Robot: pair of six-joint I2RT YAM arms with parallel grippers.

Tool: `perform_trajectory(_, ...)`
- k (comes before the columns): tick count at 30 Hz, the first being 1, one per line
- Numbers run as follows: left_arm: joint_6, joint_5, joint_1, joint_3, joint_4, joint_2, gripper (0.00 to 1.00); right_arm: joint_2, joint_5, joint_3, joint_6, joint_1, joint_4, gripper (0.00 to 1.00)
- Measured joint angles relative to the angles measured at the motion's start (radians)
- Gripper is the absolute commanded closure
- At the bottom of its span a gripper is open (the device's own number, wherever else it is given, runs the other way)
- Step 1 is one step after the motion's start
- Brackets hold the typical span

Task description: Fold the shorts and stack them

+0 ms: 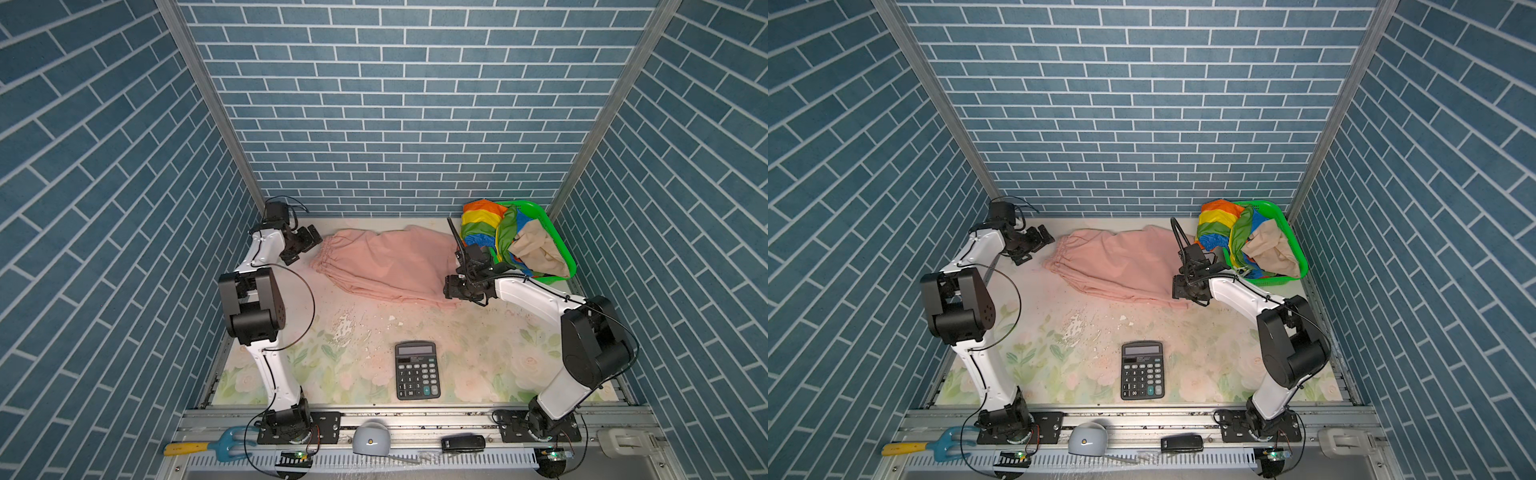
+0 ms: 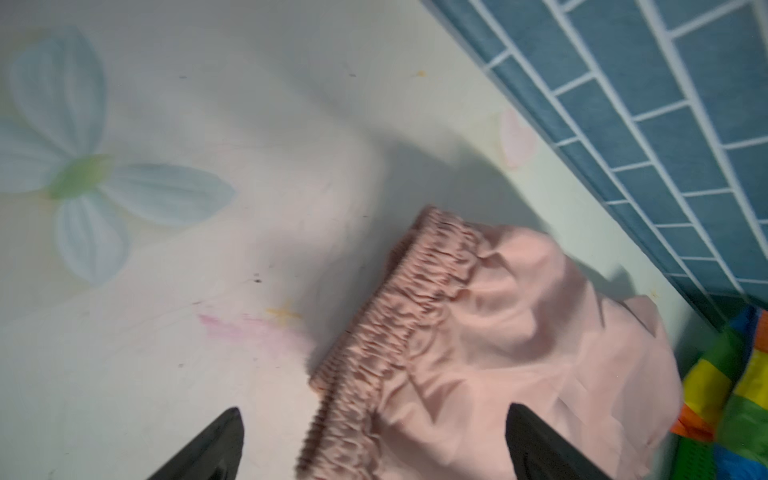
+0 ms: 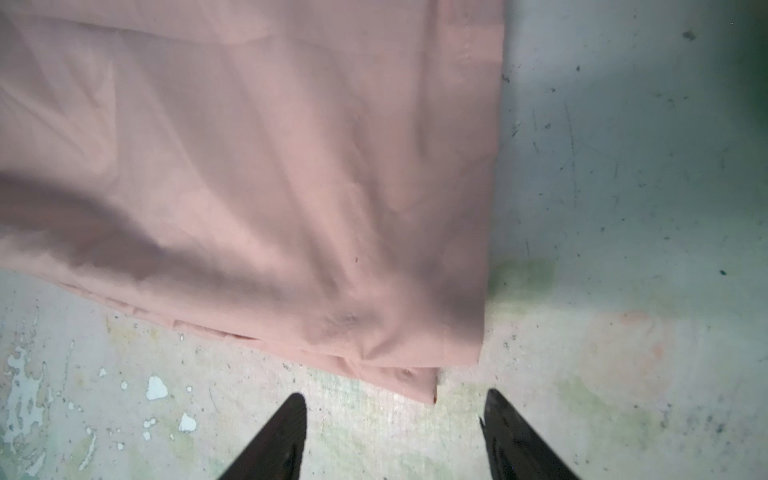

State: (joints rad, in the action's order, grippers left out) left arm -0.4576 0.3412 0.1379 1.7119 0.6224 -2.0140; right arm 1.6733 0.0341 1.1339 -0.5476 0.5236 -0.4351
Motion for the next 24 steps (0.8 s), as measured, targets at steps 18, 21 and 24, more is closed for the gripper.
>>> perform_trajectory(18,0.019,0.047,-0.165,0.035,0.026,-0.143,0.00,0.074,0.166,-0.151,-0.155,-0.042,0.256,0.35)
perform_trajectory(21,0.016,0.040,-0.135,-0.018,0.033,-0.156,0.00,0.082,0.165,-0.158,-0.159,-0.038,0.281,0.40)
perform_trajectory(24,0.018,0.037,-0.121,-0.053,0.032,-0.151,0.00,0.085,0.163,-0.168,-0.157,-0.038,0.299,0.48)
